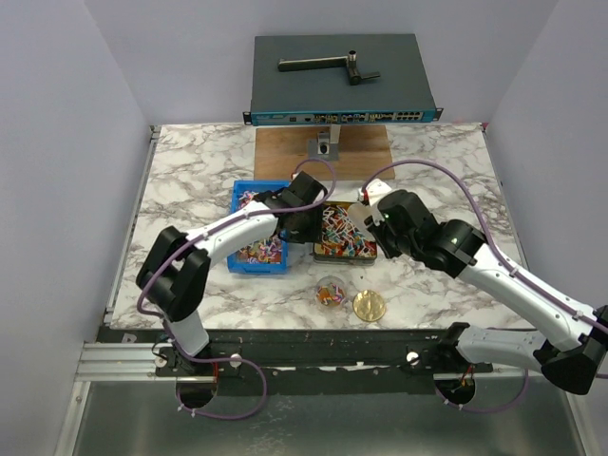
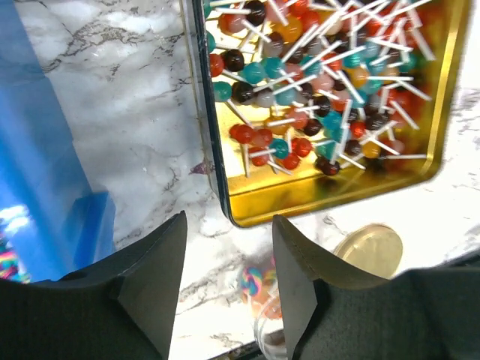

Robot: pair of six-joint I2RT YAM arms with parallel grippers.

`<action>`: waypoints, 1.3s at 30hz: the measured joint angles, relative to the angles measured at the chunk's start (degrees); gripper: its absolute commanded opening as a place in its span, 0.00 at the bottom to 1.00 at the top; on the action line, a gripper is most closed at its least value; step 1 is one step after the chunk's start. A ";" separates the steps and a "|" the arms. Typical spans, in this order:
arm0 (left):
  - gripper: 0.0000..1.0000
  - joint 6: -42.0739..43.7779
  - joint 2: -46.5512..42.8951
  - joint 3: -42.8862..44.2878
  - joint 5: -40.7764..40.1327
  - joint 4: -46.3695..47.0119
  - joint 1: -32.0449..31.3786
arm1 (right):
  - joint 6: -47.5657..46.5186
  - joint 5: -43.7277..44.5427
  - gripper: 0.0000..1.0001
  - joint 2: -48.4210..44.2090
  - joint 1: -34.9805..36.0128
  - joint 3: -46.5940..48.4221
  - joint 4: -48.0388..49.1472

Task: Pack the candies
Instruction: Move the storage box to the center of the board, then scoop the fake candies from the storage box.

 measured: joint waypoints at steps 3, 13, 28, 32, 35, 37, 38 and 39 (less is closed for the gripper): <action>0.53 0.13 -5.09 -0.92 0.42 0.07 0.02 | -2.58 -0.07 0.01 1.25 0.00 0.57 -1.42; 0.58 0.74 -21.53 -6.86 2.75 0.44 0.13 | -8.07 0.04 0.01 7.63 0.00 3.30 -7.21; 0.66 7.39 -45.86 -14.19 7.58 -3.78 0.13 | -12.28 3.50 0.01 20.44 0.00 12.26 -15.85; 0.66 10.01 -50.93 -15.91 9.35 -4.59 0.17 | -12.55 5.55 0.01 24.63 0.00 14.69 -17.75; 0.67 11.63 -53.66 -17.42 11.30 -5.18 0.17 | -12.52 7.17 0.01 27.89 0.00 15.72 -19.10; 0.67 12.50 -54.97 -18.29 12.13 -5.49 0.17 | -12.50 8.22 0.01 30.10 -0.04 16.28 -19.69; 0.67 12.98 -55.58 -18.82 12.50 -5.62 0.17 | -12.52 8.79 0.01 31.19 -0.04 16.52 -19.93; 0.67 13.44 -56.02 -19.19 12.83 -5.70 0.17 | -12.50 9.27 0.01 32.22 -0.07 16.76 -20.11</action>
